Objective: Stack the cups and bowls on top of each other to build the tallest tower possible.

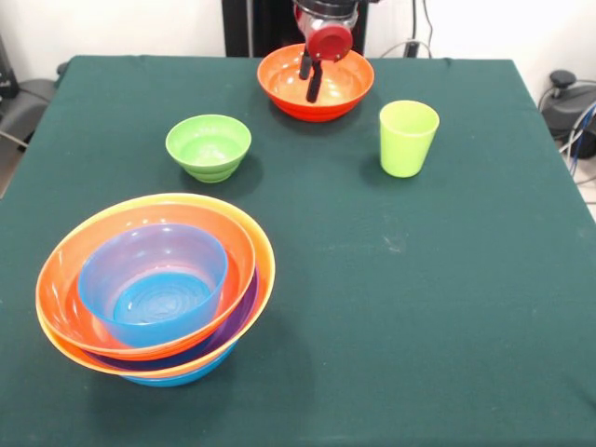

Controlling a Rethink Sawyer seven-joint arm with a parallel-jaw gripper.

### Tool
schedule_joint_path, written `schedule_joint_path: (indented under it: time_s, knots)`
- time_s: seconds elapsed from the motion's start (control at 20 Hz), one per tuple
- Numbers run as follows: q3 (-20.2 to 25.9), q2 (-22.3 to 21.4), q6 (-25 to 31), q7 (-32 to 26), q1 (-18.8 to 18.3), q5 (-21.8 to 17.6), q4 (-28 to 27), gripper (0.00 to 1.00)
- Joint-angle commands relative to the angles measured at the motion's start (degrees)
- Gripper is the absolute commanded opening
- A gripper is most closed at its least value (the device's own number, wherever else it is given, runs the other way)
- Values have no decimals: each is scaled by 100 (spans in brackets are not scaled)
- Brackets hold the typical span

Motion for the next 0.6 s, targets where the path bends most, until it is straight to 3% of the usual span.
schedule_joint_path:
  time_s: [0.05,0.3,0.6]
  knots:
    - [733,441,-410,1042,14,191,159,100]
    - [467,332,-141,1003,327,352,-13,100]
    - [356,232,184,841,363,355,-194,100]
